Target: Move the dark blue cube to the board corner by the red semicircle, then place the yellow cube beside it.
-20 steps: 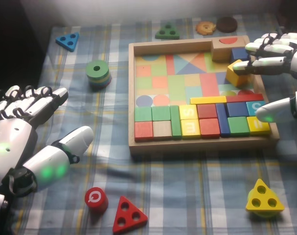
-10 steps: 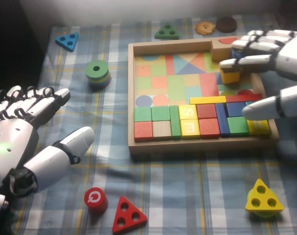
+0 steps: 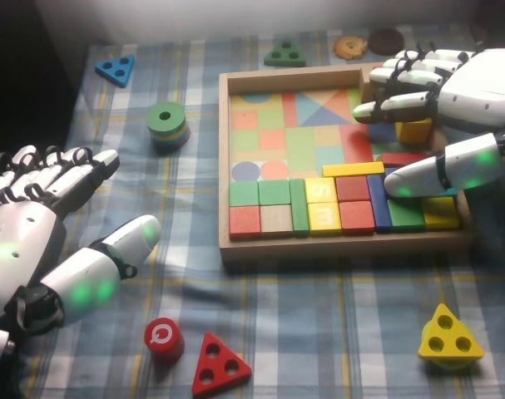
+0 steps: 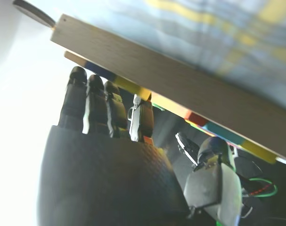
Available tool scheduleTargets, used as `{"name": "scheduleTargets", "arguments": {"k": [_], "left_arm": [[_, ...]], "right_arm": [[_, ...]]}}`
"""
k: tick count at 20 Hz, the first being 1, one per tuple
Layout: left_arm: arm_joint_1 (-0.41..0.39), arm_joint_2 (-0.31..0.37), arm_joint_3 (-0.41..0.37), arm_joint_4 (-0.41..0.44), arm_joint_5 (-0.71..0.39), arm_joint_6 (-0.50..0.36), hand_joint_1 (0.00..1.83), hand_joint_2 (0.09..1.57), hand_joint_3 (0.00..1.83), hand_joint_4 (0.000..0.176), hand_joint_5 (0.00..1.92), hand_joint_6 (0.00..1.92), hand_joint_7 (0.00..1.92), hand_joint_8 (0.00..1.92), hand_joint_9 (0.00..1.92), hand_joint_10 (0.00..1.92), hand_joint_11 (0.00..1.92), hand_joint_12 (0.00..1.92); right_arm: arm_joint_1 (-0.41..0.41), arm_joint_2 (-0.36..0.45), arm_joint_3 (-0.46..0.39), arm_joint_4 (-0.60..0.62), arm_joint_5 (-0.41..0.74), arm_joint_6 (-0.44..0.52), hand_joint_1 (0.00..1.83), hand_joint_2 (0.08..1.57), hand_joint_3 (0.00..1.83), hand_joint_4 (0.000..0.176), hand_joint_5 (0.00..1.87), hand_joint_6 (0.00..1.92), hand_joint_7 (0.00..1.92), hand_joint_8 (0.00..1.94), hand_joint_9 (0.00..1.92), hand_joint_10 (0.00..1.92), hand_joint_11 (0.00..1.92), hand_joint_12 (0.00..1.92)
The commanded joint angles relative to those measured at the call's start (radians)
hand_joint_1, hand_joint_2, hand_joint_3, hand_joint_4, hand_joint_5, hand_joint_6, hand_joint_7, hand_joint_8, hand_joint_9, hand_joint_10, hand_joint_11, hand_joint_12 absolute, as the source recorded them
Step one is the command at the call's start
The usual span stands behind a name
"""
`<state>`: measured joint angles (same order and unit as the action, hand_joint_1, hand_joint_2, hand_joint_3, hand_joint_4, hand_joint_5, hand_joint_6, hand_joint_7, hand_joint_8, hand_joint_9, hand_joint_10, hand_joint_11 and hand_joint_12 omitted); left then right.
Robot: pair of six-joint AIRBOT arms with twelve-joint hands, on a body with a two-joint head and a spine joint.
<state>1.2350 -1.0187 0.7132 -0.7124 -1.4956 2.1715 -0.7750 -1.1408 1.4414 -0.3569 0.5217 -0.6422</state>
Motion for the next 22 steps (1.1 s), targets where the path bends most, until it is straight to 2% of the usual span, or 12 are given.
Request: {"name": "scheduleTargets", "arguments": {"k": [1, 5, 7, 13, 14, 15, 17, 18, 19, 20, 21, 22], "left_arm": [[-0.011, 0.001, 0.003, 0.048, -0.111, -0.004, 0.0, 1.13, 0.0, 0.108, 0.3, 0.0, 0.21, 0.0, 0.15, 0.0, 0.0, 0.0], [-0.011, 0.001, 0.003, 0.048, -0.111, -0.004, 0.0, 1.13, 0.0, 0.087, 0.33, 0.01, 0.22, 0.01, 0.17, 0.01, 0.0, 0.0], [-0.011, 0.0, 0.003, 0.048, -0.111, -0.005, 0.0, 1.12, 0.0, 0.114, 0.31, 0.0, 0.22, 0.0, 0.17, 0.0, 0.0, 0.0], [-0.011, 0.0, 0.005, 0.048, -0.109, -0.006, 0.0, 1.12, 0.0, 0.115, 0.3, 0.0, 0.2, 0.01, 0.15, 0.01, 0.0, 0.0], [-0.01, 0.0, 0.004, 0.048, -0.109, -0.006, 0.0, 1.13, 0.0, 0.105, 0.31, 0.01, 0.21, 0.01, 0.16, 0.01, 0.0, 0.0], [-0.01, 0.0, 0.005, 0.047, -0.109, -0.006, 0.0, 1.14, 0.0, 0.097, 0.31, 0.01, 0.21, 0.01, 0.16, 0.01, 0.0, 0.0], [-0.01, -0.001, 0.005, 0.046, -0.108, -0.006, 0.0, 1.13, 0.0, 0.099, 0.31, 0.0, 0.21, 0.01, 0.16, 0.01, 0.0, 0.0], [-0.01, -0.001, 0.005, 0.046, -0.107, -0.006, 0.0, 1.13, 0.0, 0.094, 0.31, 0.0, 0.22, 0.01, 0.16, 0.01, 0.0, 0.0], [-0.01, -0.001, 0.005, 0.046, -0.108, -0.006, 0.0, 1.13, 0.0, 0.096, 0.31, 0.0, 0.22, 0.01, 0.16, 0.01, 0.0, 0.0], [-0.01, -0.001, 0.004, 0.046, -0.108, -0.006, 0.0, 1.13, 0.0, 0.09, 0.31, 0.0, 0.21, 0.0, 0.16, 0.0, 0.0, 0.0], [-0.009, -0.001, 0.004, 0.046, -0.108, -0.006, 0.0, 1.12, 0.0, 0.099, 0.31, 0.0, 0.21, 0.0, 0.15, 0.0, 0.0, 0.0], [-0.009, -0.001, 0.004, 0.046, -0.108, -0.006, 0.0, 1.12, 0.0, 0.1, 0.31, 0.0, 0.21, 0.0, 0.15, 0.0, 0.0, 0.0]], "right_arm": [[0.013, -0.003, 0.01, 0.025, 0.067, 0.001, 0.0, 0.93, 0.0, 0.176, 0.23, 0.0, 0.0, 0.0, 0.0, 0.0, 0.0, 0.0], [0.017, -0.002, 0.017, 0.025, 0.059, 0.004, 0.0, 0.93, 0.0, 0.176, 0.24, 0.01, 0.0, 0.0, 0.0, 0.0, 0.0, 0.0], [0.03, 0.002, 0.008, 0.025, 0.065, 0.004, 0.0, 0.94, 0.01, 0.176, 0.21, 0.0, 0.0, 0.0, 0.0, 0.0, 0.0, 0.0], [0.061, 0.022, -0.052, 0.029, 0.117, 0.004, 0.0, 0.95, 0.0, 0.176, 0.21, 0.0, 0.0, 0.0, 0.0, 0.0, 0.0, 0.0], [0.062, 0.035, -0.064, 0.035, 0.129, 0.004, 0.0, 0.95, 0.01, 0.164, 0.22, 0.0, 0.0, 0.0, 0.0, 0.0, 0.0, 0.0], [0.062, 0.05, -0.08, 0.049, 0.148, 0.004, 0.0, 0.95, 0.01, 0.161, 0.22, 0.01, 0.0, 0.0, 0.0, 0.0, 0.0, 0.0], [0.062, 0.067, -0.095, 0.065, 0.168, 0.004, 0.0, 0.97, 0.01, 0.136, 0.22, 0.0, 0.0, 0.0, 0.0, 0.0, 0.0, 0.0], [0.062, 0.082, -0.109, 0.073, 0.179, 0.004, 0.0, 0.99, 0.02, 0.106, 0.21, 0.0, 0.0, 0.0, 0.0, 0.0, 0.0, 0.0], [0.062, 0.096, -0.122, 0.073, 0.182, 0.004, 0.0, 0.99, 0.02, 0.098, 0.22, 0.0, 0.0, 0.0, 0.0, 0.0, 0.0, 0.0], [0.059, 0.111, -0.133, 0.073, 0.184, 0.004, 0.0, 1.0, 0.02, 0.098, 0.22, 0.0, 0.0, 0.0, 0.0, 0.0, 0.0, 0.0], [0.05, 0.133, -0.154, 0.073, 0.184, 0.004, 0.0, 0.99, 0.02, 0.094, 0.23, 0.01, 0.0, 0.0, 0.0, 0.0, 0.0, 0.0], [0.033, 0.157, -0.173, 0.073, 0.184, 0.004, 0.0, 0.99, 0.02, 0.097, 0.24, 0.01, 0.0, 0.0, 0.0, 0.0, 0.0, 0.0]]}}
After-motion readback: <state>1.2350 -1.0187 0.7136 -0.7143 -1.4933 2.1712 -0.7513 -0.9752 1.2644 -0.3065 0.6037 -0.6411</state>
